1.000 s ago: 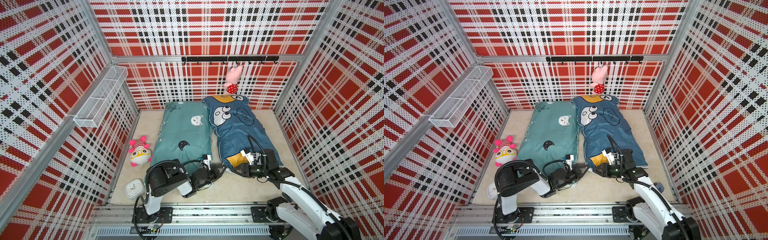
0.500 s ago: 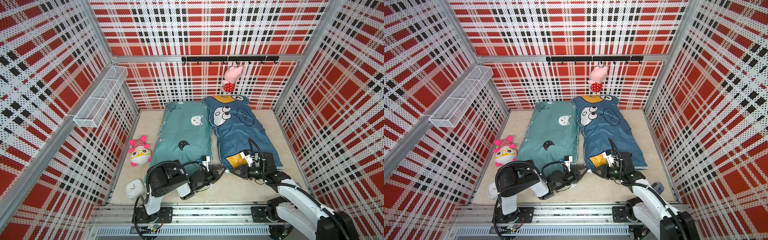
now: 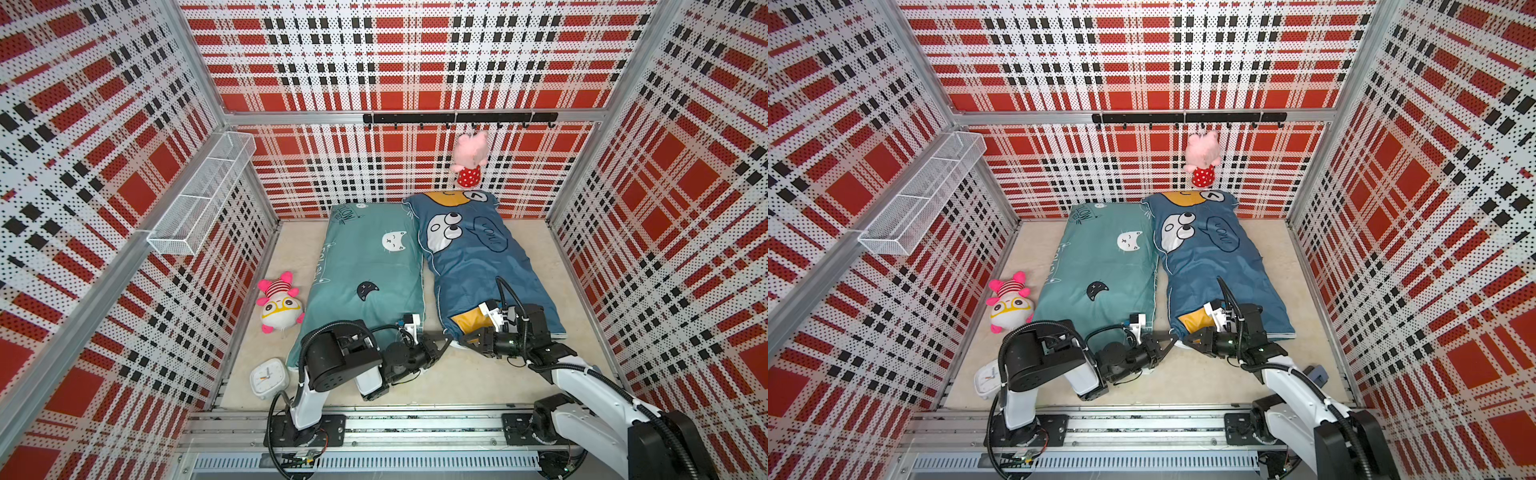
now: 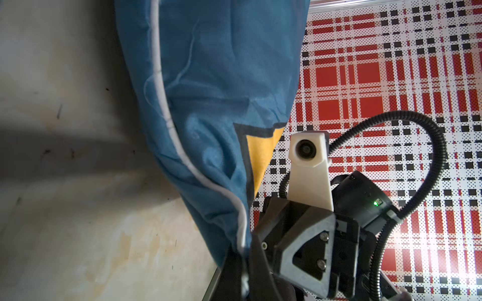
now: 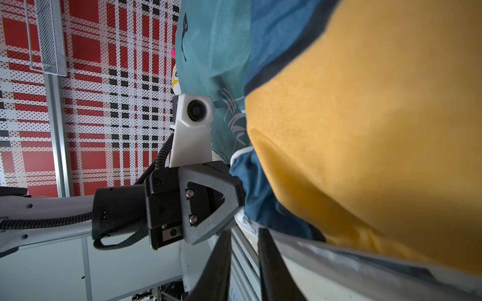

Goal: Zip up pillowcases
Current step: Zip the zipper on the pillowcase.

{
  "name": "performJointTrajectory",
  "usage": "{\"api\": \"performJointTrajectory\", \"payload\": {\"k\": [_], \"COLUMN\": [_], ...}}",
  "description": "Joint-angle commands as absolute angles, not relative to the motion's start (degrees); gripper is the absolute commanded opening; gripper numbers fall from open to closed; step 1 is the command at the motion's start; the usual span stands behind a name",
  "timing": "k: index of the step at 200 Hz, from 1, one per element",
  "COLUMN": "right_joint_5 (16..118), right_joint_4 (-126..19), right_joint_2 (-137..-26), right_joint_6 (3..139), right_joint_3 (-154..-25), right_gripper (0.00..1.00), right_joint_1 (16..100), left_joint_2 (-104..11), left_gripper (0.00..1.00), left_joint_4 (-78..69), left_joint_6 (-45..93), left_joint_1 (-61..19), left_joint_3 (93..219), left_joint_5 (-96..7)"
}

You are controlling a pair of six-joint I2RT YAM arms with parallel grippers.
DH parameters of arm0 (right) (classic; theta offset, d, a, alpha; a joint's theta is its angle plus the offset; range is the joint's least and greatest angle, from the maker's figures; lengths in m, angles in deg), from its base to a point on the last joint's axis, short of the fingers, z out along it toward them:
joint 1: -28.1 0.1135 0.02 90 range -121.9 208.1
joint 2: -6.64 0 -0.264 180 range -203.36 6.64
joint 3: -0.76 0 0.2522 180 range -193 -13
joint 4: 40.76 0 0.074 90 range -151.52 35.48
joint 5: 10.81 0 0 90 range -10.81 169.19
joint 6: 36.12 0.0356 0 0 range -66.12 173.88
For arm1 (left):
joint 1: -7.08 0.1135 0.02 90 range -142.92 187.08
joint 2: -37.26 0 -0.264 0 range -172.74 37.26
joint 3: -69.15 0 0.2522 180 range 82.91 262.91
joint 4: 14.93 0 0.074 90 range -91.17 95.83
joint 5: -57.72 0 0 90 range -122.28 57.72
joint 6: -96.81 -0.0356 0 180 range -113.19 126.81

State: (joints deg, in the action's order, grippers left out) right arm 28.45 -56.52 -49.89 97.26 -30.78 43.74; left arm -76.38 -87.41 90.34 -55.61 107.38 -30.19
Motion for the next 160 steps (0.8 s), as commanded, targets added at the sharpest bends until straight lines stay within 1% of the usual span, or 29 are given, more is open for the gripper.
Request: {"api": "performJointTrajectory", "payload": {"k": [1,53,160], "right_joint_5": [28.3,27.5,27.2], "right_joint_4": [-54.2,-51.7,-47.5], "right_joint_2": [-50.6,-51.1,-51.6], "right_joint_6": [97.2,98.8,101.3], "right_joint_3": [-29.6,-28.5,-27.1], "right_gripper": [0.23,0.24,0.22], "right_joint_1": [44.1,44.2,45.3], "left_joint_2": [-77.3,-77.7,-79.0], "left_gripper": [0.00,0.00,0.00], "left_joint_4": [-91.2,-91.1,-91.1], "left_joint_6": [90.5,90.7,91.4], "left_joint_1": [-55.7,-55.7,-56.1], "left_joint_3": [108.2,108.6,109.6], "left_joint_5": [-30.8,-30.7,-30.4]}}
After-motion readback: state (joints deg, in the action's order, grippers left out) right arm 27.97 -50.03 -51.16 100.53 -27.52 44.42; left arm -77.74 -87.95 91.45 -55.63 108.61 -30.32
